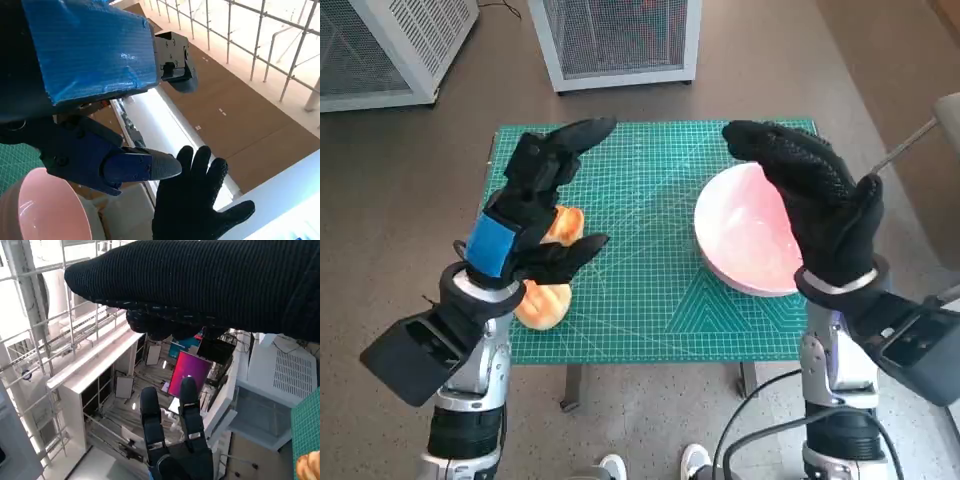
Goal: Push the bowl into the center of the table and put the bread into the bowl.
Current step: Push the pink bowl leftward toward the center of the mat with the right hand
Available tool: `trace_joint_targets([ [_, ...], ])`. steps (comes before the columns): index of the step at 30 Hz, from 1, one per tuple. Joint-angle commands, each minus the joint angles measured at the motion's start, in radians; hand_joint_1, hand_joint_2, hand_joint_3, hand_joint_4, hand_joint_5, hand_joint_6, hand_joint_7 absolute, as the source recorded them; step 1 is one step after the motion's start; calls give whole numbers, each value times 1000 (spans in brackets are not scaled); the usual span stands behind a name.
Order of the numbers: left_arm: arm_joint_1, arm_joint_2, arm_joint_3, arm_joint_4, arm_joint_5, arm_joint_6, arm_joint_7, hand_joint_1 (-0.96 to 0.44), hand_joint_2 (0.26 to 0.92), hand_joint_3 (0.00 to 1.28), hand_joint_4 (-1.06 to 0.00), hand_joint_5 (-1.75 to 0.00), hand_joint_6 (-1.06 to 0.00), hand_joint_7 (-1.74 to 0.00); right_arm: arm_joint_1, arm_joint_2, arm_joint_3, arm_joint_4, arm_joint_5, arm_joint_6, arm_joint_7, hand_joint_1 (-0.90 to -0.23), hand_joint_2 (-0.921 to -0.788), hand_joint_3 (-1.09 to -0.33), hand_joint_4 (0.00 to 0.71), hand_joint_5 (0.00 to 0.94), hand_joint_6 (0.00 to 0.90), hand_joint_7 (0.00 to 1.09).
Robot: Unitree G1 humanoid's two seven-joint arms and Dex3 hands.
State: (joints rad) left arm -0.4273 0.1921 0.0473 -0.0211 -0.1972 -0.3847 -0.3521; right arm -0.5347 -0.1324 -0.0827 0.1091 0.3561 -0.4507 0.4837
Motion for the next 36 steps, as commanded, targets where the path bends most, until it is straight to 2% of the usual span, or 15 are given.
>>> trace_joint_targets([
  [1, -4, -2, 0, -12, -8, 4, -3, -530, 921, 387, -26, -557, 1, -744, 24, -8, -9, -1, 12, 8, 11, -500, -921, -461, 326, 7, -1, 632],
  [8, 5, -2, 0, -16, -5, -1, -2, -532, 921, 385, -25, -560, 1, -744, 5, -49, -78, 110, 31, -61, 50, -514, -921, -457, 321, 3, -1, 604],
  [12, 10, -2, 2, -22, -5, -1, 0, -534, 921, 384, -26, -559, 1, -743, -15, -72, -123, 205, 11, -125, 34, -516, -921, -475, 314, 1, -1, 586],
  [19, 18, -3, 2, -23, 0, -6, 2, -532, 921, 383, -26, -555, 1, -743, -51, -104, -197, 376, -72, -221, -83, -505, -921, -508, 316, 3, 0, 579],
  [23, 23, -3, 2, -25, 0, -6, 2, -528, 921, 383, -24, -551, 1, -743, -62, -125, -223, 447, -94, -227, -139, -490, -921, -543, 315, 2, -1, 575],
  [30, 26, -2, 4, -25, 0, -7, 3, -527, 921, 383, -23, -547, 1, -741, -89, -168, -258, 602, -111, -228, -209, -432, -921, -606, 301, 0, -1, 539],
  [36, 27, -1, 5, -24, -1, -6, 2, -527, 921, 382, -24, -544, 1, -736, -123, -187, -287, 774, -95, -228, -244, -396, -921, -651, 293, 0, -1, 528],
])
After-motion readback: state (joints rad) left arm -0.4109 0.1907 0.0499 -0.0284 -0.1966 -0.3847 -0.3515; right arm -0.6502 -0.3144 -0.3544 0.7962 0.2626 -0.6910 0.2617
